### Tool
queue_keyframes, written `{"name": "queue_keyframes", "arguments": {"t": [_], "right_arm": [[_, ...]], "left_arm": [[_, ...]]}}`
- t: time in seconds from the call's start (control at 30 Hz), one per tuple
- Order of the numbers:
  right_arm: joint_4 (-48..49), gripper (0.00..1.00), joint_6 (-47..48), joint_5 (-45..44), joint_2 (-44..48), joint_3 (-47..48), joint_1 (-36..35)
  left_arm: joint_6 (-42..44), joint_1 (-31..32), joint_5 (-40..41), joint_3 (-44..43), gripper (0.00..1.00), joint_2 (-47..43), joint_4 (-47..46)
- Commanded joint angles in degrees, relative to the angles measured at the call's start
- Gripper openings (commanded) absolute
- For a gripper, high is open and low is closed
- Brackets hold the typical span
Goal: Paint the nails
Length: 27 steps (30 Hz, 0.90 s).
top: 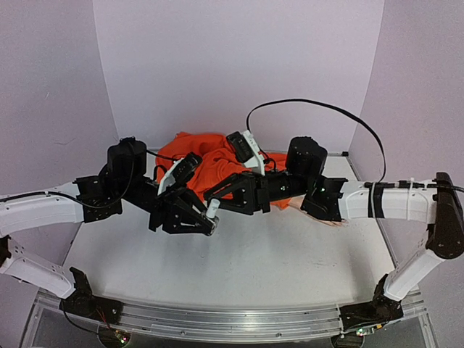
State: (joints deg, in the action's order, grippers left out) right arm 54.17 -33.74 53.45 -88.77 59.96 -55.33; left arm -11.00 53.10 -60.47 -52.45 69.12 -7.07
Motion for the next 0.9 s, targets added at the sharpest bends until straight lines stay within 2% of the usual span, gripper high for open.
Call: {"name": "queue_keyframes", "arguments": {"t": [0.0, 0.03, 0.1, 0.23, 0.33, 0.6, 0.67, 0.87], "right_arm": [[7.10, 0.43, -0.74, 5.37, 0.06, 3.08, -1.86], [6.90, 0.46, -0.59, 3.66, 0.55, 2.53, -1.76], [5.68, 0.60, 0.40, -1.09, 2.80, 0.47, -0.88], [4.98, 0.69, 1.94, -6.00, 6.74, -4.22, 1.02], [4.51, 0.74, 2.83, -2.35, 6.94, -4.29, 0.94], [5.33, 0.73, 5.08, 3.26, 4.92, -1.29, -3.10], [5.33, 0.69, 5.56, 2.65, 4.47, -0.42, -3.69], [5.89, 0.50, 5.82, 1.23, 3.13, 1.35, -3.81]], "left_arm": [[-0.54, -0.19, -1.97, -3.41, 0.00, 0.40, -2.63], [-0.42, -0.19, -2.13, -3.34, 0.00, 0.31, -2.60], [0.15, -0.19, -2.00, -3.06, 0.00, -0.39, -2.60], [0.71, -0.19, -0.93, -1.94, 0.00, -2.03, -2.61], [0.87, -0.19, -0.28, -1.43, 0.00, -2.72, -2.60], [0.67, -0.19, -0.01, -2.07, 0.00, -1.81, -2.77], [0.43, -0.19, -0.24, -2.16, 0.00, -1.55, -2.77], [-0.18, -0.18, -0.79, -2.20, 0.00, -1.08, -2.91]]}}
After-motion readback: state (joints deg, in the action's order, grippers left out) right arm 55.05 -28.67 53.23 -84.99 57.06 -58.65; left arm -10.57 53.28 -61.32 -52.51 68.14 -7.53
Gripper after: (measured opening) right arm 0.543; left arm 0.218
